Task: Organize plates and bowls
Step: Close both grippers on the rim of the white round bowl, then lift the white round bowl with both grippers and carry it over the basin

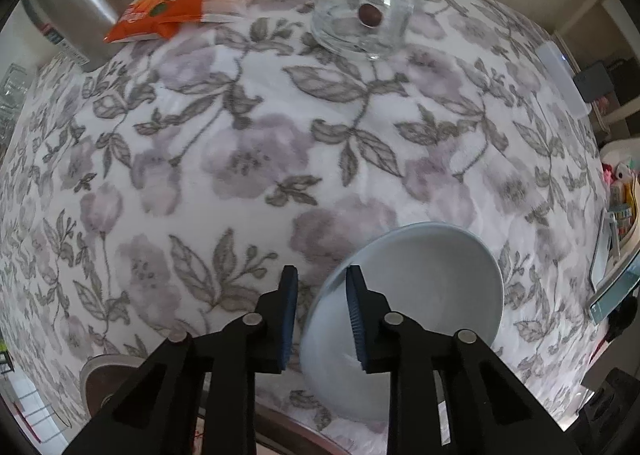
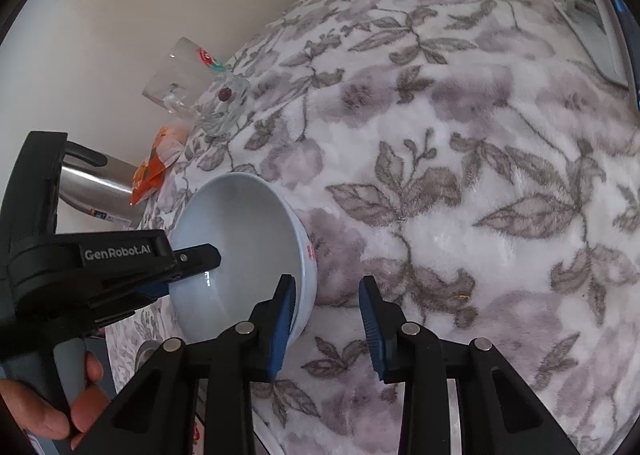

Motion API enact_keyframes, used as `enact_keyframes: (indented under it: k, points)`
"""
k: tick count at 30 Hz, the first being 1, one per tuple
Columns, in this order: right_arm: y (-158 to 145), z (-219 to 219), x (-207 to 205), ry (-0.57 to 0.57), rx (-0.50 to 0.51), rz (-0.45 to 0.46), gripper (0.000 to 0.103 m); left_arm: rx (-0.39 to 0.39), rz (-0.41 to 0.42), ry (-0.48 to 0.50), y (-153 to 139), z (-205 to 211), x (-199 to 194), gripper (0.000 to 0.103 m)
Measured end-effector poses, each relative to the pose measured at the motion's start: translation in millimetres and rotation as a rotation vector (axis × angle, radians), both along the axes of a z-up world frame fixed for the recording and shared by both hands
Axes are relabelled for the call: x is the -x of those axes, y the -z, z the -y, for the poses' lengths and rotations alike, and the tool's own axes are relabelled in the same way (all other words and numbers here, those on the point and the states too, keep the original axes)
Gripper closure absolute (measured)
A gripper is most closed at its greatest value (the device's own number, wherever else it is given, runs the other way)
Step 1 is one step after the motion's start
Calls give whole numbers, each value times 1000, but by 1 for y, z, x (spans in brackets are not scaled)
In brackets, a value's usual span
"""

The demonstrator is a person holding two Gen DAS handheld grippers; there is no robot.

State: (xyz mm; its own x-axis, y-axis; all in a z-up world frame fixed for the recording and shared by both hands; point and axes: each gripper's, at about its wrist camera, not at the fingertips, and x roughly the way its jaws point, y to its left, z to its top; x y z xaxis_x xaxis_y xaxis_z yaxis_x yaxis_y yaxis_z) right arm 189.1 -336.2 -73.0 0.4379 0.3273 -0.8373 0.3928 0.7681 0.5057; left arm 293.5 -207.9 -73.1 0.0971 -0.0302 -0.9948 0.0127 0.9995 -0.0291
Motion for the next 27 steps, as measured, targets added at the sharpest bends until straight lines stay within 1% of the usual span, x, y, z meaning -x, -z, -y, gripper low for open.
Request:
enact_keyframes:
  k: [3,5,6,8,10,12,14,16,20,25,27]
  points:
    - [0,1,0,1,-4,2,70,-20,18,18,-1,7,1,80]
    - [-1,0,0,-5,-1,4,77,-15,28,23,-5,12,1,83]
    - [-2,0,0,-8,2,6,79,-10,31,26,-7,13,1,84]
    - [-6,0,0,-13,8,15,86,1,39,36,-12,14,2,87]
    - [-10,0,0,-18,4,29,87,8,45,45,-15,18,3,88]
    - [-13,-1,0,-24,29,26,87,10,44,51,-18,18,7,88]
    - [-14,0,1,-27,27,25,87,19,41,46,-19,16,10,88]
    - [-14,2,2,-25,14,27,87,34,39,42,-21,15,12,88]
    - [-23,2,4,-33,31,40,87,66,41,41,-27,7,20,88]
    - [-44,-1,9,-52,64,85,87,85,83,53,-49,-5,29,88]
    - [-54,-2,10,-56,69,101,87,111,94,47,-57,-9,29,88]
